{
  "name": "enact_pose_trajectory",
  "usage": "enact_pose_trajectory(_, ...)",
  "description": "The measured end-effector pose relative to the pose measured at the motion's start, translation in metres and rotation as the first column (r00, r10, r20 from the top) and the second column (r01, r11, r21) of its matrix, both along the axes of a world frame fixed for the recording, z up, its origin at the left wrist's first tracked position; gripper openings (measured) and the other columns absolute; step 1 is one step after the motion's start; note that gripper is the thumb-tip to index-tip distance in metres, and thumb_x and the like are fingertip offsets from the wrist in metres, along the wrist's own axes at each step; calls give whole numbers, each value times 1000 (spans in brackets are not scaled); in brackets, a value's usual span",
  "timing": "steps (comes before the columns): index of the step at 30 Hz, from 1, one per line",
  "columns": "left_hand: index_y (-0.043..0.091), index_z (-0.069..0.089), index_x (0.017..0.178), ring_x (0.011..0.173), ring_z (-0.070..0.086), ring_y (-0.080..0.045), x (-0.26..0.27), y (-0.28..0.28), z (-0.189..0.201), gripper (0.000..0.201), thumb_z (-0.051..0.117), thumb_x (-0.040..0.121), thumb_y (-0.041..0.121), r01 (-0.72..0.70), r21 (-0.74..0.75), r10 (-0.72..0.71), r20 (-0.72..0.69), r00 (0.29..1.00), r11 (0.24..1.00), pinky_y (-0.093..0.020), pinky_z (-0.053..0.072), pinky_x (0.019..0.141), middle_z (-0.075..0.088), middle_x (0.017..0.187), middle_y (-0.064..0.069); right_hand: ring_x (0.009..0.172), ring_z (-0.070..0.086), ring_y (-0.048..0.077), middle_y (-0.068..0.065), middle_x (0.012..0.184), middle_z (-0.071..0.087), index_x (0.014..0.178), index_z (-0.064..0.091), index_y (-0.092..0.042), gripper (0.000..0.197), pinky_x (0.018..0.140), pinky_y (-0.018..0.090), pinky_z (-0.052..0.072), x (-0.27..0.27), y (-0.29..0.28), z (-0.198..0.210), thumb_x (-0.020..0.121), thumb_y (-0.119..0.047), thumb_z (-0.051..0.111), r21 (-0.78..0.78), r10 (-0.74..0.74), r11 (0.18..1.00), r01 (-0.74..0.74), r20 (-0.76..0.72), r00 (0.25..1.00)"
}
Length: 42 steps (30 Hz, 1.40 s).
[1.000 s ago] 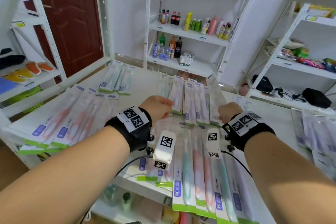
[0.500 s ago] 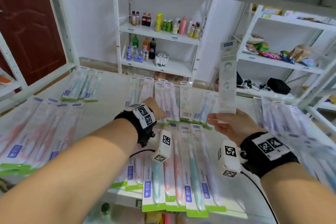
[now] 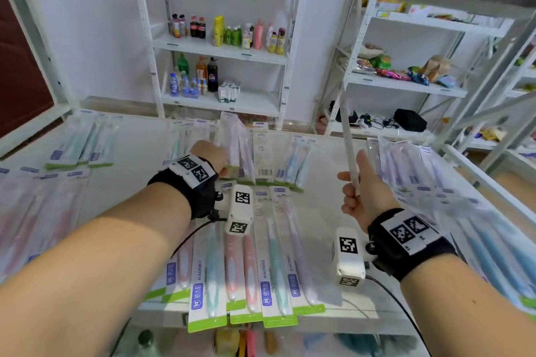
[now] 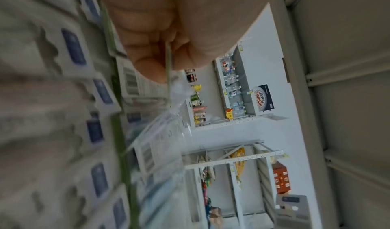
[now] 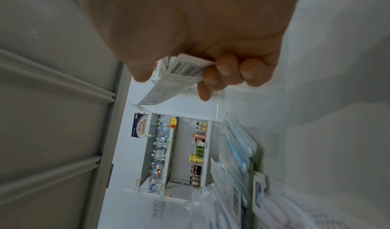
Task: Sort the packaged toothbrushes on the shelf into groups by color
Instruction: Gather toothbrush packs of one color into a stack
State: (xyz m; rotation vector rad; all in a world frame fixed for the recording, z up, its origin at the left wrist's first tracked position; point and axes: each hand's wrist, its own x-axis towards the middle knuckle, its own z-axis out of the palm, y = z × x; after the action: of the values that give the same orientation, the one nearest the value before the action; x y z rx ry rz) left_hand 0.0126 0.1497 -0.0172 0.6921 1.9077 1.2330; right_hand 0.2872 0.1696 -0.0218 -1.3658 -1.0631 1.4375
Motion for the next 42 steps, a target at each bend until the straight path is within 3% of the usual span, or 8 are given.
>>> enact_pose_trajectory(10, 3, 60, 84, 71, 65, -24, 114, 11, 17, 16, 48, 92, -4, 170, 285, -269, 358, 894, 943, -29, 59, 59, 62, 84, -12, 47, 35, 14, 8, 75, 55, 84, 53, -13, 16, 47, 27, 32, 55, 13, 7, 91, -5, 40, 120, -172, 977, 176, -47, 984)
enact_pose_trajectory(24, 9, 52, 106, 35, 46, -11, 268, 83, 9, 13, 47, 95, 8, 402, 80, -407, 67, 911, 912, -19, 38, 35, 49, 56, -7, 63, 56, 15, 5, 75, 54, 69, 46, -17, 26, 62, 27, 53, 198, 113, 14, 91, -5, 49, 27, -14, 1000, 1, 512, 859)
enact_pose_trajectory(29, -1, 53, 121, 44, 49, -15, 298, 109, 5, 27, 45, 97, 8, 419, 67, -421, 14, 907, 906, -17, 41, 32, 51, 62, -8, 65, 56, 12, 12, 95, 62, 112, 58, -5, 22, 50, 15, 50, 202, 129, 20, 94, -7, 47, -16, 84, 995, -94, 618, 782)
enact_pose_trajectory(31, -2, 55, 120, 47, 50, -16, 306, 116, 6, 27, 46, 97, 9, 415, 60, -416, -7, 910, 908, -20, 46, 36, 52, 67, -8, 77, 62, 12, 10, 112, 65, 118, 59, -1, 28, 61, 13, 52, 203, 130, 26, 95, -10, 44, -22, 111, 991, -134, 698, 708)
enact_pose_trajectory(33, 0, 57, 116, 57, 55, -24, 312, 124, 6, 24, 45, 98, 10, 426, 41, -426, -28, 905, 904, -30, 55, 53, 55, 73, -13, 100, 63, 17, 3, 111, 67, 112, 64, -9, 28, 84, 21, 47, 200, 123, 34, 96, -17, 44, 5, 128, 958, -286, 887, 444)
enact_pose_trajectory(35, 5, 56, 103, 70, 57, -26, 315, 129, 5, 13, 46, 97, 8, 438, 28, -437, -35, 899, 899, -38, 56, 71, 55, 78, -15, 109, 60, 22, 2, 92, 63, 111, 64, -10, 30, 91, 26, 43, 197, 122, 38, 96, -26, 43, -66, 143, 899, -432, 979, 147)
enact_pose_trajectory(37, 7, 56, 98, 74, 57, -23, 316, 135, 2, 13, 48, 92, 0, 475, 19, -471, -88, 878, 880, -31, 55, 72, 54, 75, -7, 110, 58, 24, 1, 71, 42, 113, 64, -9, 37, 93, 27, 41, 198, 126, 36, 98, -32, 38, -109, 141, 868, -484, 990, 30)
enact_pose_trajectory(42, -6, 58, 118, 85, 55, -20, 315, 140, -9, 32, 53, 87, -3, 543, -36, -539, -189, 821, 839, -30, 53, 86, 57, 86, -8, 111, 56, 24, 2, 69, 36, 111, 62, -3, 44, 89, 29, 42, 197, 130, 34, 101, -33, 32, -72, 129, 888, -454, 987, 97)
